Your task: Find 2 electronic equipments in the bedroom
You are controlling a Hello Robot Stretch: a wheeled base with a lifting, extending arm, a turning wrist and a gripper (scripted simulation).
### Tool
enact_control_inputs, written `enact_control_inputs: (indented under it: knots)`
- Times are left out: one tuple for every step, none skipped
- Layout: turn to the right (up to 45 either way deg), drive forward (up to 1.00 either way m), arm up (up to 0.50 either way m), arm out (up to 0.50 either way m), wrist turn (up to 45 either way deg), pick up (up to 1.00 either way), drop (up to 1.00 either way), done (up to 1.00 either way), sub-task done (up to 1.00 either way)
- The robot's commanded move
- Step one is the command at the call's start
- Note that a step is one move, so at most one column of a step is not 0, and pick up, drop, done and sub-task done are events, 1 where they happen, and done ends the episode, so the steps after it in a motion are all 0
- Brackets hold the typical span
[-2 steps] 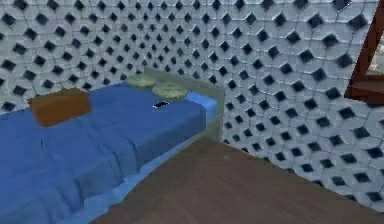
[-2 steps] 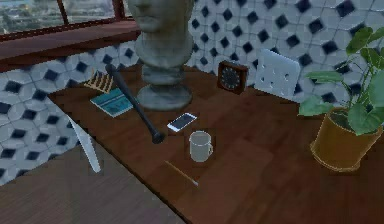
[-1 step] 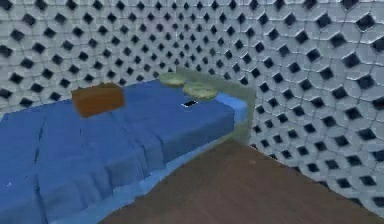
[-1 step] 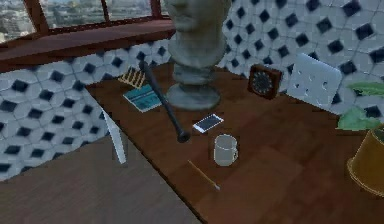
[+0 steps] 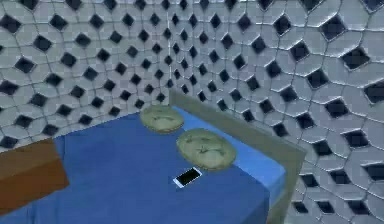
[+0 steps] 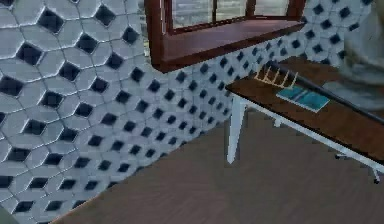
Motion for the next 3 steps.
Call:
enact_control_inputs:
  knots:
    - [-30.0, 0.0, 0.0, 0.0, 0.0, 0.0, 0.0, 0.0, 0.0]
    - [0.0, 0.05, 0.0, 0.0, 0.0, 0.0, 0.0, 0.0, 0.0]
    - [30.0, 0.0, 0.0, 0.0, 0.0, 0.0, 0.0, 0.0, 0.0]
